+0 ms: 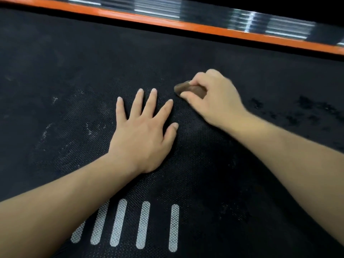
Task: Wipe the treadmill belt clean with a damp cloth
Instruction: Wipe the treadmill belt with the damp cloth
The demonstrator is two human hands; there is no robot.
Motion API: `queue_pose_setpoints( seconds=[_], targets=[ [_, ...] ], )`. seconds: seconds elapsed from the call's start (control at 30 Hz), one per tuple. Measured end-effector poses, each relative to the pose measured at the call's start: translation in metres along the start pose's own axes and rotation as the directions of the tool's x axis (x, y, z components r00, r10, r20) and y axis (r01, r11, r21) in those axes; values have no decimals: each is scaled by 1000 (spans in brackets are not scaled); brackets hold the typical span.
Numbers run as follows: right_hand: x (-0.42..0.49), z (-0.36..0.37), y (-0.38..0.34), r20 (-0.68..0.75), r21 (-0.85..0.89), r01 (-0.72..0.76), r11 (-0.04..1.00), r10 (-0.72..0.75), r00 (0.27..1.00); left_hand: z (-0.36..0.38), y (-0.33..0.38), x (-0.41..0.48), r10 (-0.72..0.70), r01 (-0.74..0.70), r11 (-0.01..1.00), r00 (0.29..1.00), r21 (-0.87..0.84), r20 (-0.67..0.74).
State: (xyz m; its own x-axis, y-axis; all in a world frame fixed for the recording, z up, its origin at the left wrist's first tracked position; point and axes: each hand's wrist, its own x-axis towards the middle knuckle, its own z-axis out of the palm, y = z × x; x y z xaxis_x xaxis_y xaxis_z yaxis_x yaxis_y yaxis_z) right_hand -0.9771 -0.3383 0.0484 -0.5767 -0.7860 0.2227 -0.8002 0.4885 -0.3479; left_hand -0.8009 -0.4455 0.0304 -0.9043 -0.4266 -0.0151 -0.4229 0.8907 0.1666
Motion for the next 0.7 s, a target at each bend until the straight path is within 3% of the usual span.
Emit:
queue_pose_setpoints(
  seconds=[0.07,0.17,0.23,0.33,0.4,0.47,0.53,0.57,0.63,0.7],
  targets=[
    [25,-8,26,-88,-82,-77,994,70,994,-1,1,-1,7,-7,1000,1000,11,17],
    [63,-13,56,-237,-81,-388,918,360,902,-5,7,4,-17,16,1000,998,14,58],
    [62,-1,40,-243,-102,-360,927,328,913,-6,20,11,-72,73,997,994,-7,77],
    [36,6,17,-82,-31,-95,995,93,992,2,39,15,-124,124,992,991,12,42],
    [40,-2,30,-45,-60,-21,998,19,999,9,40,14,-117,117,993,993,28,-4],
    [71,-10,59,-142,-114,-173,978,156,978,11,38,13,-108,109,994,994,14,-21],
    [102,-16,80,-221,-95,-386,918,359,907,11,38,12,-98,98,995,995,10,-36],
    [110,-14,79,-243,-84,-426,901,396,886,11,39,12,-92,92,996,995,10,-38],
    [110,-2,60,-231,-73,-373,925,348,909,10,39,12,-91,91,996,995,10,-35],
    [93,8,40,-174,-85,-221,972,203,963,7,40,13,-93,93,996,995,15,-23]
  ],
)
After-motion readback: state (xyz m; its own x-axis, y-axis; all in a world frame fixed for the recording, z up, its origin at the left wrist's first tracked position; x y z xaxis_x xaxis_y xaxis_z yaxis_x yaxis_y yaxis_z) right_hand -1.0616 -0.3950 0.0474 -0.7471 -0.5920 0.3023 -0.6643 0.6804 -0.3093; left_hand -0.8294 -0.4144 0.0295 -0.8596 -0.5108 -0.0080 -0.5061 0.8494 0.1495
